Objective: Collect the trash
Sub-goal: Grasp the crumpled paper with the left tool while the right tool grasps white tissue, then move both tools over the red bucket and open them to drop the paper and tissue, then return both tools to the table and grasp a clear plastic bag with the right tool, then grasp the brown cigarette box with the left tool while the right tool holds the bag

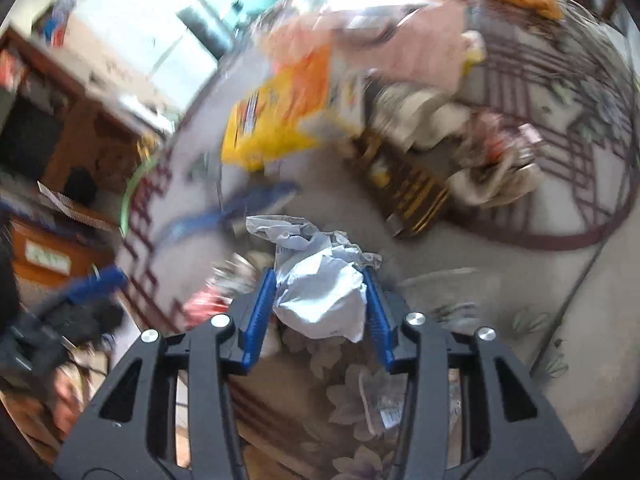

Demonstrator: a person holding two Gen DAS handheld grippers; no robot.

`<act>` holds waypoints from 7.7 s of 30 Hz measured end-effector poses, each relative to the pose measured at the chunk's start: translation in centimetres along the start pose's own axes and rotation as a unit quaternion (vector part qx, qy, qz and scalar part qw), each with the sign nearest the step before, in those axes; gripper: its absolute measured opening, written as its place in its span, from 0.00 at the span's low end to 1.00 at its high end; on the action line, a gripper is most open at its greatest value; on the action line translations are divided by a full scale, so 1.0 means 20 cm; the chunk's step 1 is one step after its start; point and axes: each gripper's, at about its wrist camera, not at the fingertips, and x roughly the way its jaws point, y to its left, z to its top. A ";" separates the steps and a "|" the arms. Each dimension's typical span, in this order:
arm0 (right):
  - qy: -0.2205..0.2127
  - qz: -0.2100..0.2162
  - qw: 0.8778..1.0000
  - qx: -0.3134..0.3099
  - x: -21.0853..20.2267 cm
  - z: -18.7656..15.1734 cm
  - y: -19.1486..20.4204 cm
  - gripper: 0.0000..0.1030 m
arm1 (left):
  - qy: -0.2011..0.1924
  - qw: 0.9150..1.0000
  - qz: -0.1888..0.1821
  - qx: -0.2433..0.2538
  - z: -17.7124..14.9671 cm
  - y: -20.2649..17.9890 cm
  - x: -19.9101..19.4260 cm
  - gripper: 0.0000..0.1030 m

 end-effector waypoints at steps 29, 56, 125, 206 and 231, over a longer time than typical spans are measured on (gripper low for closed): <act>0.001 0.008 0.992 0.123 -0.10 -0.32 -0.32 0.43 | 0.003 0.998 0.040 0.057 0.07 -0.05 0.28 0.42; -0.217 -0.080 0.973 0.017 -0.63 0.11 0.22 0.42 | -0.133 0.990 0.029 0.046 0.27 0.07 -0.30 0.38; 0.053 0.043 0.984 -0.163 0.88 0.43 1.81 0.43 | -0.056 0.977 0.167 -0.117 0.51 1.93 -0.32 0.39; -0.085 -0.062 0.992 0.071 -0.38 -0.06 -0.65 0.21 | 0.047 0.999 -0.003 0.023 0.32 -0.53 0.62 0.61; -0.115 -0.021 0.989 0.090 -0.45 -0.01 -0.59 0.21 | 0.071 0.996 -0.043 0.026 0.34 -0.57 0.67 0.00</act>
